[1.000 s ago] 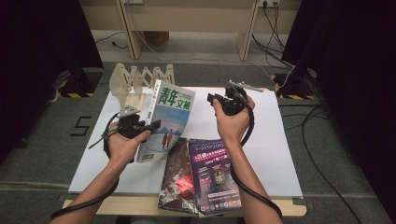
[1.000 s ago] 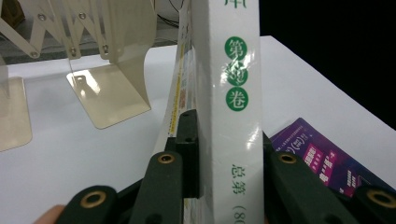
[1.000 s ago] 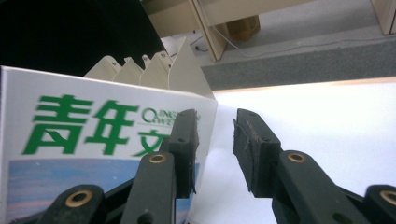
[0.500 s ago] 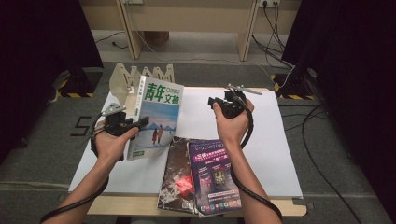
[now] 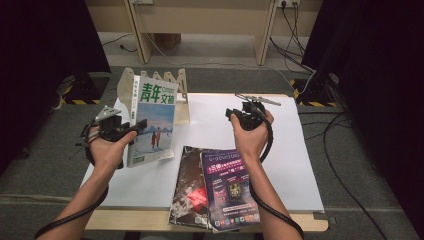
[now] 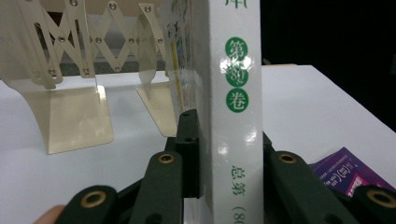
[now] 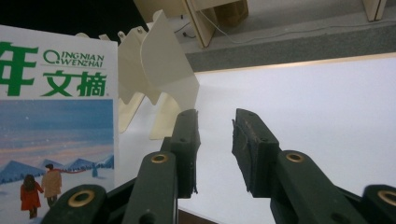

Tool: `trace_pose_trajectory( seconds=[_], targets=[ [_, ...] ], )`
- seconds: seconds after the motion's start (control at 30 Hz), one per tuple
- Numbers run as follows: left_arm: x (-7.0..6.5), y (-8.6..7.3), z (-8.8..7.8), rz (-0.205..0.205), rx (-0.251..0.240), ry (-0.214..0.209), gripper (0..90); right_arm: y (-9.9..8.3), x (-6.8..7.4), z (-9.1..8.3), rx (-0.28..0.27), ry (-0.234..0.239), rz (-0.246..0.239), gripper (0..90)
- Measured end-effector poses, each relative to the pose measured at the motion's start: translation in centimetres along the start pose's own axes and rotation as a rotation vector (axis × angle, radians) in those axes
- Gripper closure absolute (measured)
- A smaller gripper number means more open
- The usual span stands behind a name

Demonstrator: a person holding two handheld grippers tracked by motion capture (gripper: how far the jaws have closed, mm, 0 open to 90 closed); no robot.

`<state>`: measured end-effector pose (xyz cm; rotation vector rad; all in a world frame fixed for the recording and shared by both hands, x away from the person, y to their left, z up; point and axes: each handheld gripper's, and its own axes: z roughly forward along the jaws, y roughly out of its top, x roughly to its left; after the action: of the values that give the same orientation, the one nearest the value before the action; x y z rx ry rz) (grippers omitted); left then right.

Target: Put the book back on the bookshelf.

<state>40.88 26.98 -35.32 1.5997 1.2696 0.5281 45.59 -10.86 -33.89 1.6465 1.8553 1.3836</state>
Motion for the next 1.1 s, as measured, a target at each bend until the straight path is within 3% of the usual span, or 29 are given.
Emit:
trace_pose_trajectory(
  seconds=[0.2,0.33,0.77,1.0,1.1],
  targets=[
    [0.2,0.8,0.9,-0.015,0.004,0.008,73.3,-0.3,-0.6,0.1,0.006,-0.008,-0.008,70.0],
    [-0.1,1.2,1.8,0.003,-0.007,0.008,73.3,-0.3,-0.8,0.0,0.007,-0.015,-0.006,70.0],
    [0.2,3.9,5.0,-0.005,0.0,0.018,73.3,-0.6,-1.8,-0.2,0.01,-0.036,-0.011,70.0],
    [0.5,5.1,6.7,-0.022,-0.067,0.016,73.2,-0.9,-2.1,0.2,0.024,-0.046,-0.014,70.1],
    [0.7,4.8,7.9,-0.053,-0.094,0.006,73.1,-1.1,-2.0,0.4,0.031,-0.046,-0.016,70.1]
  ],
)
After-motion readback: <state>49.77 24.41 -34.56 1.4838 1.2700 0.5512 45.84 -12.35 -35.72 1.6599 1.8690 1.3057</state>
